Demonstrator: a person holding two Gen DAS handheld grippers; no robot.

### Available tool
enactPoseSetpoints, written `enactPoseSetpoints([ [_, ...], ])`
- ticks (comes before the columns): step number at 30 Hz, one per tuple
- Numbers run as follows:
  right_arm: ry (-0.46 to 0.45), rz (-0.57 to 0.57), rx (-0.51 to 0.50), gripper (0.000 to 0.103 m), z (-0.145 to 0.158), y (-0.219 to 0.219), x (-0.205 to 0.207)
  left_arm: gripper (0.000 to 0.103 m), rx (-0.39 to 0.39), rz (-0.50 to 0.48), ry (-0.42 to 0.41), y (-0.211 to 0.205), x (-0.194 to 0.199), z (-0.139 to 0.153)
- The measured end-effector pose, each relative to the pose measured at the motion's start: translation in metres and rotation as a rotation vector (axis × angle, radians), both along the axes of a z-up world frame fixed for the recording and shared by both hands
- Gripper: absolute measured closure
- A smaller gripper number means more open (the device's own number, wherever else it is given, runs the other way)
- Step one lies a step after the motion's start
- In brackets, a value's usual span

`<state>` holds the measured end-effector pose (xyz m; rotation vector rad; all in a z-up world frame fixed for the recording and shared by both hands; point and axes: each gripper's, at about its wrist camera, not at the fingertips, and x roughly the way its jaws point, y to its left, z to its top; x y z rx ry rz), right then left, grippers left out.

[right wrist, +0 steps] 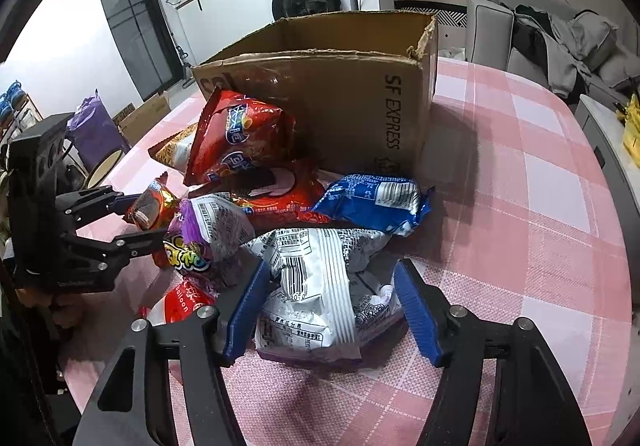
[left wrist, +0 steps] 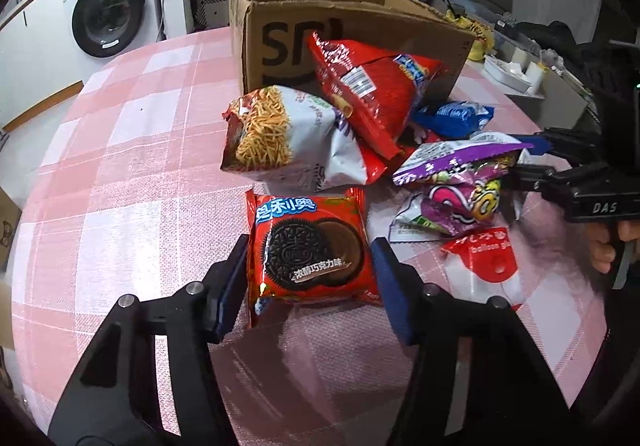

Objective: Organize snacks
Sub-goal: 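Grasp the red Oreo pack with the left gripper while the right gripper grasps the white-and-black bag, then lift the Oreo pack and white-and-black bag with both grippers over the box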

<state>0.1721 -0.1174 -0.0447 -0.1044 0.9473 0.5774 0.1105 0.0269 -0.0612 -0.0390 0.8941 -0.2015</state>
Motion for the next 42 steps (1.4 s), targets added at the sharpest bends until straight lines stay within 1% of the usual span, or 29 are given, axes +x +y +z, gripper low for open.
enactPoseSetpoints([
  [2,0.003,-0.003,-0.013,0.023,-0.003,0.001,0.001,0.047,-0.011,-0.002,-0.011,0.000,-0.002,0.004],
  [5,0.006,0.002,-0.035,0.023,-0.008,0.004,0.003,0.048,-0.019,0.000,-0.018,0.003,-0.002,0.006],
  [6,0.008,0.004,-0.039,0.023,-0.009,0.005,0.003,0.058,-0.027,0.002,-0.025,0.003,-0.003,0.008],
  [7,0.002,0.003,-0.045,0.023,-0.010,0.006,0.002,0.062,-0.037,-0.002,-0.016,0.004,-0.002,0.008],
  [8,0.001,0.005,-0.046,0.025,-0.010,0.006,0.002,0.062,-0.050,0.000,-0.011,0.006,-0.001,0.009],
  [9,0.002,0.007,-0.043,0.029,-0.010,0.006,0.002,0.062,-0.054,0.002,-0.018,0.007,-0.002,0.009],
  [10,0.004,0.011,-0.033,0.030,-0.010,0.005,0.002,0.062,-0.054,0.002,-0.020,0.007,-0.002,0.010],
  [11,0.002,0.016,-0.025,0.037,-0.009,0.005,0.002,0.063,-0.053,0.001,-0.018,0.007,-0.002,0.009],
  [12,-0.005,0.025,-0.023,0.040,-0.008,0.005,0.000,0.063,-0.052,-0.001,-0.020,0.007,-0.002,0.010],
  [15,-0.026,0.058,-0.010,0.042,-0.003,0.005,-0.005,0.063,-0.048,-0.009,-0.024,0.005,-0.002,0.011],
  [21,-0.060,0.073,0.038,0.043,0.011,0.003,-0.011,0.064,-0.053,-0.020,-0.051,0.005,-0.007,0.019],
  [26,-0.083,0.046,0.089,0.042,0.023,-0.007,-0.010,0.064,-0.068,-0.013,-0.073,0.008,-0.011,0.028],
  [33,-0.128,0.008,0.133,0.042,0.038,-0.020,-0.013,0.064,-0.073,-0.003,-0.109,0.010,-0.018,0.041],
  [42,-0.160,-0.041,0.169,0.042,0.057,-0.024,-0.016,0.064,-0.070,0.017,-0.171,0.009,-0.030,0.065],
])
